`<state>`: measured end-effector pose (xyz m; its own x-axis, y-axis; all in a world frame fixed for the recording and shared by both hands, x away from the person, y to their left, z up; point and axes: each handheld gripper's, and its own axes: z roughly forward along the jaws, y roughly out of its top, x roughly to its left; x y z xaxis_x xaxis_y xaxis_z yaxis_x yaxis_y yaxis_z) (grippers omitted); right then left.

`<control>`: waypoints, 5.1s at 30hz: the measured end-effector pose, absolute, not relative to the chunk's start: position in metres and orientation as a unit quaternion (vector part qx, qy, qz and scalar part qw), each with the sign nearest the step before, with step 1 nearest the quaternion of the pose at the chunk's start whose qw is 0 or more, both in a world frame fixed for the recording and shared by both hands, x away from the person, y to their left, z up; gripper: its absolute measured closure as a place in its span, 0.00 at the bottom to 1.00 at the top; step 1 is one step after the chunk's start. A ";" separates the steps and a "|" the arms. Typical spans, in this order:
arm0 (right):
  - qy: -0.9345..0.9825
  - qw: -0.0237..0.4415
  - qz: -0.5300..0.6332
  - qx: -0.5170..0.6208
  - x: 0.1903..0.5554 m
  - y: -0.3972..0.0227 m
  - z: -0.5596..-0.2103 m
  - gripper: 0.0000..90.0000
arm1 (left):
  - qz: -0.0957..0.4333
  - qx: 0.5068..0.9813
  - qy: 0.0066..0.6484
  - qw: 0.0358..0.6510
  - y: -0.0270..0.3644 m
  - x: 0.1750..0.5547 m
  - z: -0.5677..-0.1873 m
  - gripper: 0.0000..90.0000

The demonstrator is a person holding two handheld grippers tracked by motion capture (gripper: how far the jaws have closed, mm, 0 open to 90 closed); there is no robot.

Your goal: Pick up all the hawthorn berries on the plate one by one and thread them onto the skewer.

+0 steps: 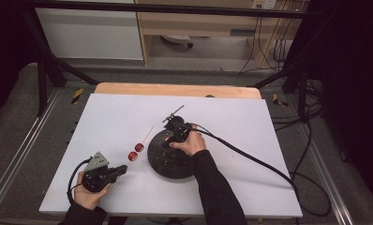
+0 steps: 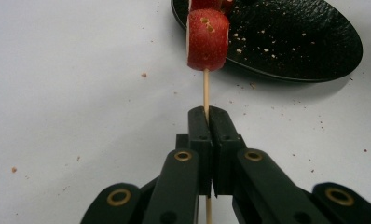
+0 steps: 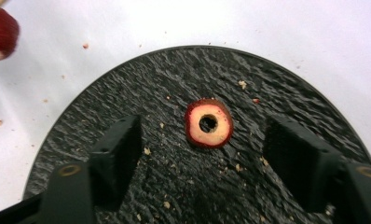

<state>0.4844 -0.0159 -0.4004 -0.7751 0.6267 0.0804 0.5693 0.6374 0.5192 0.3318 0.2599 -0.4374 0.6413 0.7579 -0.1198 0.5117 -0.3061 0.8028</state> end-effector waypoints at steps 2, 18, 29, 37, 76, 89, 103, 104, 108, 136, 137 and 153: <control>0.904 0.048 0.266 0.330 0.488 -0.014 -0.403 0.39 | 0.142 0.796 0.398 0.433 0.260 0.332 -0.437 0.98; 0.909 0.025 0.253 0.331 0.501 -0.013 -0.414 0.63 | 0.141 0.797 0.397 0.432 0.259 0.332 -0.438 0.98; 0.909 0.024 0.258 0.327 0.503 -0.014 -0.414 0.69 | 0.142 0.797 0.397 0.432 0.260 0.332 -0.438 0.98; 0.905 0.021 0.264 0.334 0.502 -0.014 -0.412 0.69 | 0.142 0.797 0.397 0.432 0.260 0.332 -0.438 0.98; 0.833 0.010 0.387 0.396 0.458 -0.054 -0.386 0.70 | 0.142 0.798 0.391 0.435 0.255 0.328 -0.438 0.98; 0.773 0.003 0.476 0.420 0.435 -0.073 -0.393 0.70 | 0.141 0.800 0.387 0.436 0.252 0.327 -0.437 0.98; 0.707 0.003 0.546 0.449 0.415 -0.086 -0.411 0.70 | 0.138 0.801 0.383 0.440 0.248 0.324 -0.437 0.98; 0.704 0.000 0.548 0.452 0.413 -0.086 -0.412 0.70 | 0.138 0.801 0.383 0.440 0.248 0.324 -0.437 0.98; 0.689 0.003 0.562 0.457 0.409 -0.088 -0.417 0.69 | 0.136 0.801 0.382 0.440 0.245 0.323 -0.438 0.98; 0.601 0.029 0.641 0.476 0.400 -0.092 -0.412 0.70 | 0.131 0.797 0.377 0.452 0.235 0.318 -0.438 0.98; 0.597 0.028 0.644 0.478 0.400 -0.092 -0.411 0.70 | 0.131 0.798 0.377 0.453 0.234 0.318 -0.438 0.98; 0.557 0.045 0.673 0.485 0.404 -0.094 -0.405 0.70 | 0.126 0.795 0.376 0.458 0.226 0.315 -0.438 0.98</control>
